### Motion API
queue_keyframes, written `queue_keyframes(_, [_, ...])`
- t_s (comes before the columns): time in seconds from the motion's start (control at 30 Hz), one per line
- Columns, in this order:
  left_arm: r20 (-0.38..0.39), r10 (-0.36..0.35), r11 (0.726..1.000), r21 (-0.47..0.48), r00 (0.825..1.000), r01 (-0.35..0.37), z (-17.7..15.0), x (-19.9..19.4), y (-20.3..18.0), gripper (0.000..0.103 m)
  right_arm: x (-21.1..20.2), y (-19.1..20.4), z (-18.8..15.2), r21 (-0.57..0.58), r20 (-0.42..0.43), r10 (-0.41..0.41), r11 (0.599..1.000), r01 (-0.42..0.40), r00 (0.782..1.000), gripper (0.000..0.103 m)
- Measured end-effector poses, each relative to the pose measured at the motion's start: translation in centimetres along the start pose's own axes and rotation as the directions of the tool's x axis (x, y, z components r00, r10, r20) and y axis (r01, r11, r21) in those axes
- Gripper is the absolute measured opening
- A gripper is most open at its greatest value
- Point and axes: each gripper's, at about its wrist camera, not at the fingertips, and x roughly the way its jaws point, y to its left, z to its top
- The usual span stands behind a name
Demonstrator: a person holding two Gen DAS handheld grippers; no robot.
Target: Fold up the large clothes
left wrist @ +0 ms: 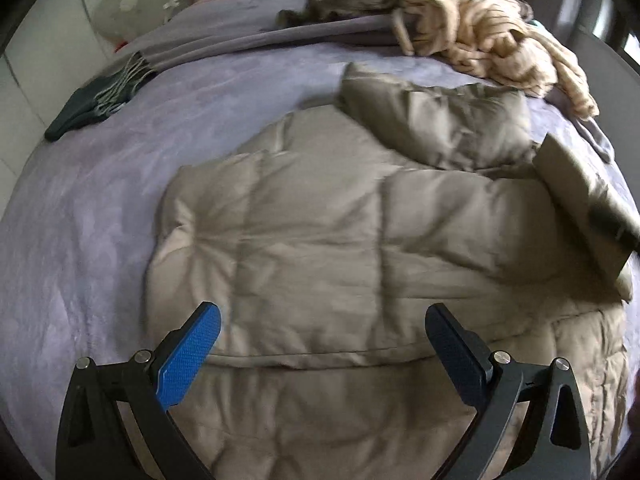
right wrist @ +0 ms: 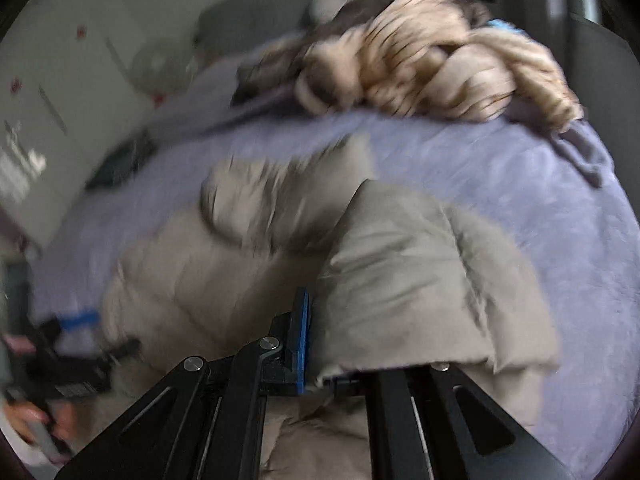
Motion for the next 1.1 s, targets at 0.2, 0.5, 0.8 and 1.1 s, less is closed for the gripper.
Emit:
queue_keyframes(0.2, [-0.033, -0.01, 1.0, -0.015, 0.999, 0.01, -0.3, 1.6, 1.3, 0.102, 5.6, 1.2, -3.6, -0.003, -0.15, -0.051, 0.999, 0.051, 0.987, 0.009])
queue_keyframes(0.5, [-0.02, -0.063, 0.997, -0.036, 0.998, 0.063, 0.7, 1.5, 1.4, 0.102, 1.1, -3.8, -3.5, 0.366, -0.087, 0.148, 0.925, -0.107, 0.985, 0.079])
queue_keyframes(0.8, [-0.004, -0.188, 0.978, -0.094, 0.982, 0.186, 1.7, 1.1, 3.7, 0.102, 0.7, -12.4, -3.1, 0.739, 0.106, 0.19, 0.642, -0.205, 0.976, 0.022])
queue_keyframes(1.1, [0.006, -0.592, 0.772, -0.282, 0.806, 0.57, 2.7, 3.0, 6.4, 0.102, 1.7, 1.0, 2.4, 0.228, 0.007, 0.195, 0.955, -0.192, 0.981, 0.013])
